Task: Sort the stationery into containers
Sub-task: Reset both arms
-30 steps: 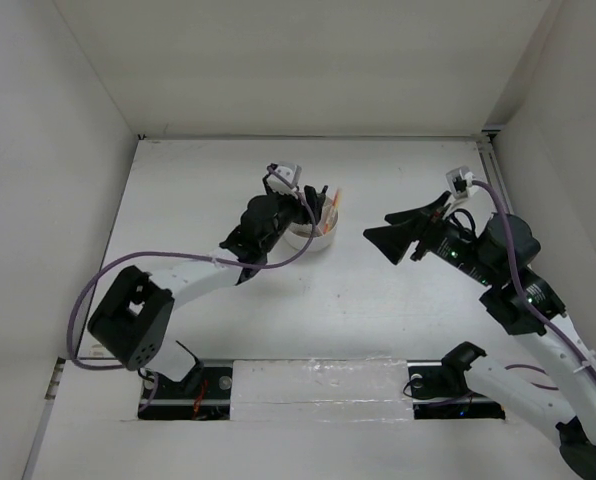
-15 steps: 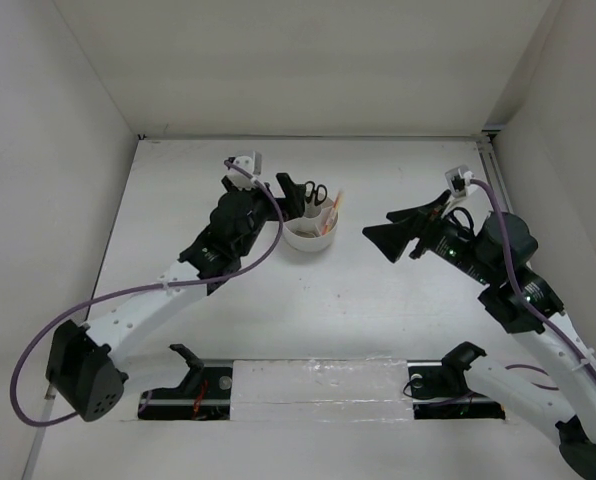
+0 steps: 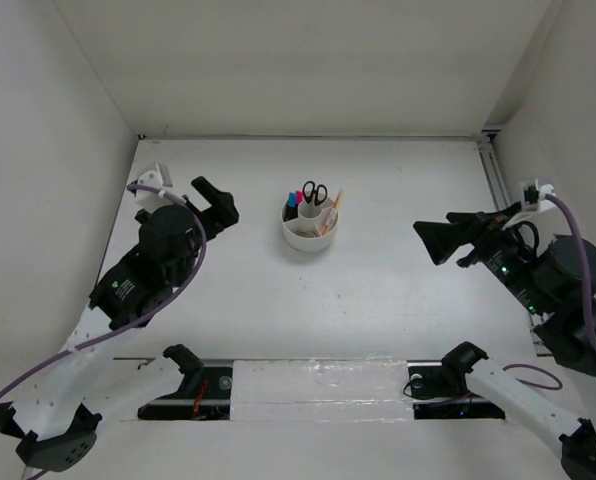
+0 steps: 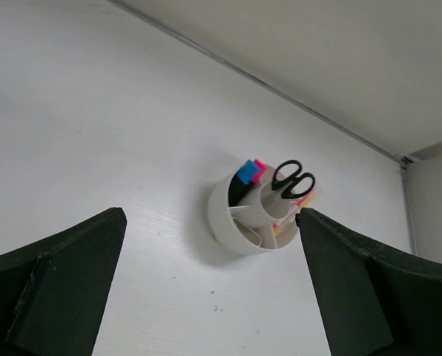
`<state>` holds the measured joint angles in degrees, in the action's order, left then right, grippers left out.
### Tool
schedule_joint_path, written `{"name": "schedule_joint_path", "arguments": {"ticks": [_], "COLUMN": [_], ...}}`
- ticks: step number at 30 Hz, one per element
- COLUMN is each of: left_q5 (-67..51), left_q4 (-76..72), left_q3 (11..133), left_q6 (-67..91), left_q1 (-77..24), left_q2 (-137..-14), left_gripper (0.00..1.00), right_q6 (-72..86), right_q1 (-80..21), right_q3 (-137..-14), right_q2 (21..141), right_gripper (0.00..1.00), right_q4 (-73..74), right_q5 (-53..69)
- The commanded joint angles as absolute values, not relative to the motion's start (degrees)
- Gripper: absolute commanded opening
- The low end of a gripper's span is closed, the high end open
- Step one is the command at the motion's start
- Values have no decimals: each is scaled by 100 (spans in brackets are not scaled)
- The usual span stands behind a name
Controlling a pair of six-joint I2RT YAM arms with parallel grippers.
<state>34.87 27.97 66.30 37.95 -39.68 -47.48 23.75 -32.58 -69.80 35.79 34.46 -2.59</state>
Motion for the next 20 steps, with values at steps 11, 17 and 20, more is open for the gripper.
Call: {"name": "schedule_joint_path", "arguments": {"ticks": [11, 17, 20], "left_q5": [4737, 5054, 5054], "left_q4": [4939, 4940, 4703], "left_q3": [7154, 6909, 6908], "left_q6": [3717, 3911, 3850], "left_q1": [-3973, -3973, -3973], "left_q2": [-3270, -2786, -2646], "left_gripper": [100, 100, 100], "right_q6": [2162, 2162, 2215], "right_q1": [-3226, -3226, -3226], "right_q3": [-7708, -7708, -7655], "right_q2": [2787, 2610, 2610], "right_gripper": [100, 100, 100], "right_q4": [5475, 5643, 5590], "right_q5": [-1600, -1740, -1793]}}
